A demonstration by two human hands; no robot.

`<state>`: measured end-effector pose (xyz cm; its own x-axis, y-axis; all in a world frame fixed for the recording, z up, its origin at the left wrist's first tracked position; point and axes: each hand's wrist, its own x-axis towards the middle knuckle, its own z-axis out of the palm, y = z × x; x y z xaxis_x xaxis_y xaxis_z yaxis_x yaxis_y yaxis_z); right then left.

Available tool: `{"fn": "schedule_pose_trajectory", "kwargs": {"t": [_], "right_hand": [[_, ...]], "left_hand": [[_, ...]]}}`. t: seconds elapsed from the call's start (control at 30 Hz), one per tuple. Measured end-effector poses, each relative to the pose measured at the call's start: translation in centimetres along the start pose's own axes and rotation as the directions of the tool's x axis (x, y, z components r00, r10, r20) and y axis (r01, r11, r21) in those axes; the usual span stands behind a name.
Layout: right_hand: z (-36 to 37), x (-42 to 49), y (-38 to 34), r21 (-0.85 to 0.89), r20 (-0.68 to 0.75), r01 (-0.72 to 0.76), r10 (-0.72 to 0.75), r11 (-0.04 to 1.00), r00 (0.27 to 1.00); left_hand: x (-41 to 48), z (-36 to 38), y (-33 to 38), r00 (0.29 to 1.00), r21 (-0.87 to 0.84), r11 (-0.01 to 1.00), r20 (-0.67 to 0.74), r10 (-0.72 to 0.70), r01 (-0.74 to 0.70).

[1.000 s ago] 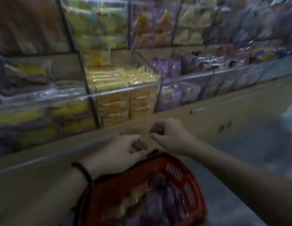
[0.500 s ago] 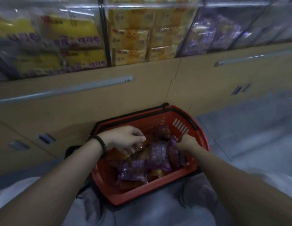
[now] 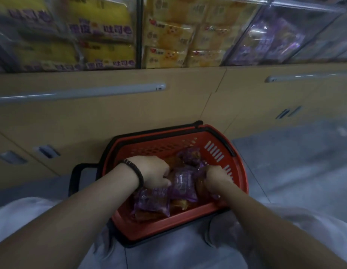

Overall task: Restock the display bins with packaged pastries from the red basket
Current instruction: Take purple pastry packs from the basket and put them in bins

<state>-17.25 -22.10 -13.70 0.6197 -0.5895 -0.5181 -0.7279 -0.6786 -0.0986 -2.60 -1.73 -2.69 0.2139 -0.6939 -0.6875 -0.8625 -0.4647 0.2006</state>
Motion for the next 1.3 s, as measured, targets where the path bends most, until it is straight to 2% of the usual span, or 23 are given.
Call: {"fn": "schedule_pose_trajectory", "kwargs": {"t": [0.07,0.13,0.23,0.33,0.43,0.5,0.57,0.67,0.77,0.8,0.87,0.9,0.97,1.03,1.13,1.3], "right_hand": [[-1.7,-0.2,0.0,-0.013,-0.005,0.023,-0.023,1.0,1.0],[-4.1,-0.7,-0.3,0.019,-0.01,0.075,-0.075,0.997,0.997],[-8.5,-1.9,-1.0,0.135,-0.047,0.208,-0.204,0.969,0.978],[-11.8,-3.7,-2.0,0.359,-0.019,0.256,-0.267,0.897,0.964],[-13.4,-5.1,-3.8,0.514,-0.047,0.297,-0.319,0.804,0.947],[-13.6,-5.8,-5.2,0.587,-0.068,0.315,-0.342,0.746,0.937],[-13.3,-6.3,-6.4,0.664,-0.058,0.307,-0.363,0.682,0.93],[-12.3,-6.1,-7.3,0.718,-0.061,0.316,-0.397,0.62,0.916],[-10.5,-4.4,-6.9,0.816,-0.085,0.254,-0.328,0.519,0.941],[-9.3,-3.2,-6.5,0.825,-0.096,0.223,-0.261,0.52,0.961],[-6.7,-1.3,-5.5,0.736,-0.105,0.171,-0.139,0.656,0.985],[-5.2,-0.5,-5.0,0.664,-0.081,0.127,-0.099,0.737,0.992],[-2.3,0.5,-4.1,0.571,0.054,0.021,-0.063,0.82,0.997],[0.6,1.6,-3.3,0.523,0.203,-0.122,0.015,0.844,0.979],[3.3,2.3,-3.1,0.522,0.278,-0.252,0.117,0.815,0.953],[4.7,3.0,-4.2,0.334,0.256,-0.235,0.152,0.913,0.955]], "left_hand": [[0.0,0.3,-0.6,0.999,0.09,0.995,0.005,-0.036,0.036],[-0.2,0.1,-0.9,0.999,0.067,0.997,-0.018,-0.038,0.039],[0.0,0.0,-1.2,0.994,-0.074,0.997,-0.101,-0.031,0.023],[0.5,0.7,-1.4,0.976,-0.268,0.963,-0.211,-0.05,-0.008],[0.1,0.7,-0.6,0.954,-0.526,0.842,-0.297,-0.049,-0.12],[-0.3,0.6,0.0,0.947,-0.721,0.663,-0.316,-0.055,-0.201],[-0.5,0.8,0.3,0.938,-0.804,0.538,-0.339,-0.067,-0.253],[-0.3,1.0,-0.1,0.91,-0.838,0.49,-0.37,-0.189,-0.239],[-0.1,1.2,-1.3,0.887,-0.817,0.568,-0.335,-0.317,-0.105],[-0.1,1.3,-1.7,0.885,-0.812,0.58,-0.309,-0.349,-0.055],[-0.2,1.5,-2.4,0.886,-0.819,0.573,-0.253,-0.388,0.017],[-0.5,1.5,-2.6,0.886,-0.825,0.564,-0.238,-0.398,0.031],[-0.9,1.6,-2.9,0.89,-0.845,0.534,-0.227,-0.395,0.021],[-1.1,1.8,-3.2,0.9,-0.892,0.451,-0.201,-0.387,-0.005],[-1.3,1.8,-3.4,0.915,-0.947,0.32,-0.155,-0.372,-0.03],[-0.7,2.1,-4.2,0.918,-0.957,0.287,-0.15,-0.368,-0.041]]}}
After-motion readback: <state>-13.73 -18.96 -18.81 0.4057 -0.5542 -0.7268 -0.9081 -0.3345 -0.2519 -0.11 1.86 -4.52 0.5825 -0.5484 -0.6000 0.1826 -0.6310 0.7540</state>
